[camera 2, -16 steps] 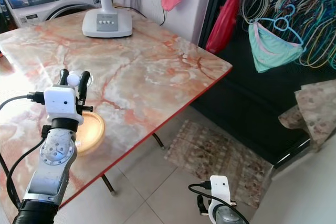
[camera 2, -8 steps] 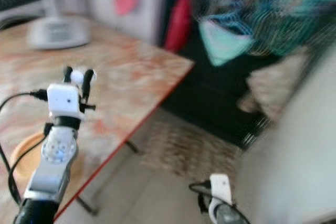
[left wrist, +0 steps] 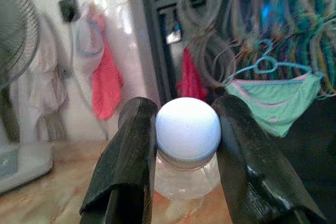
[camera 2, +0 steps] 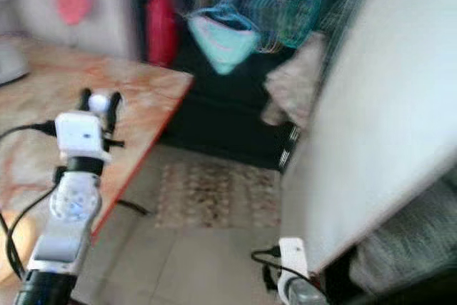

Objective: Restocking fridge

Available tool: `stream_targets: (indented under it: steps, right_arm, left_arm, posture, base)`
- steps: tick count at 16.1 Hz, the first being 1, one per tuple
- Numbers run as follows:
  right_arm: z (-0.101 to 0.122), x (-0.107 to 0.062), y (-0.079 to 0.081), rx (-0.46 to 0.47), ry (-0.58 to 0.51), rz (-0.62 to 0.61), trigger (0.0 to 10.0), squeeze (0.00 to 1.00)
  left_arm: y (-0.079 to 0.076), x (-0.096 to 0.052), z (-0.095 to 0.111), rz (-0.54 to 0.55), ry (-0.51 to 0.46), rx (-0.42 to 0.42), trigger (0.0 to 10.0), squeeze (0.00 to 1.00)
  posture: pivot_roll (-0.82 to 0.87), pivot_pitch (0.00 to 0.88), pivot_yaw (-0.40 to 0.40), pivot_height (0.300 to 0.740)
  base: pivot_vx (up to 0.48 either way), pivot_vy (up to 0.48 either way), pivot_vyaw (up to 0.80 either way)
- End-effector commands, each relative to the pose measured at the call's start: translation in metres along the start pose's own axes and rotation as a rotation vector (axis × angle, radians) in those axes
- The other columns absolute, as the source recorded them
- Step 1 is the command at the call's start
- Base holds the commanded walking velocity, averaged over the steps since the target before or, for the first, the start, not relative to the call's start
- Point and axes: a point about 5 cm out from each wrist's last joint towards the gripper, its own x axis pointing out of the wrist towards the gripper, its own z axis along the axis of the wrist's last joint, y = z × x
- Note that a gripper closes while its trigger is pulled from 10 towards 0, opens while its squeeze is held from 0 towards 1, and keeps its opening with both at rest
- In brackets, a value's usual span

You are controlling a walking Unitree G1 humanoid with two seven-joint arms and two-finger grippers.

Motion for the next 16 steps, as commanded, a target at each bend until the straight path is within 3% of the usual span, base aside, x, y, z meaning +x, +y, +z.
stream_targets:
  steps: [1, 11, 16]
  right_arm:
    - [0.0, -0.001, -0.009, -0.002, 0.002, -0.024, 10.0, 0.0]
    - [0.0, -0.001, -0.009, 0.006, 0.0, -0.032, 10.0, 0.0]
    - [0.0, -0.001, -0.009, 0.012, 0.0, -0.033, 10.0, 0.0]
  left_arm:
    - [-0.008, 0.002, 0.008, -0.031, -0.037, -0.019, 10.0, 0.0]
    - [-0.01, -0.001, -0.002, -0.057, 0.012, -0.043, 10.0, 0.0]
    - [-0.009, -0.013, -0.027, -0.041, 0.134, -0.081, 10.0, 0.0]
  posture:
    - [0.13, 0.0, -0.067, 0.74]
    - [0.12, 0.0, -0.063, 0.74]
    - [0.11, 0.0, -0.056, 0.74]
  base:
    - [0.0, 0.0, -0.8]
    - [0.0, 0.0, -0.8]
    - [0.0, 0.0, -0.8]
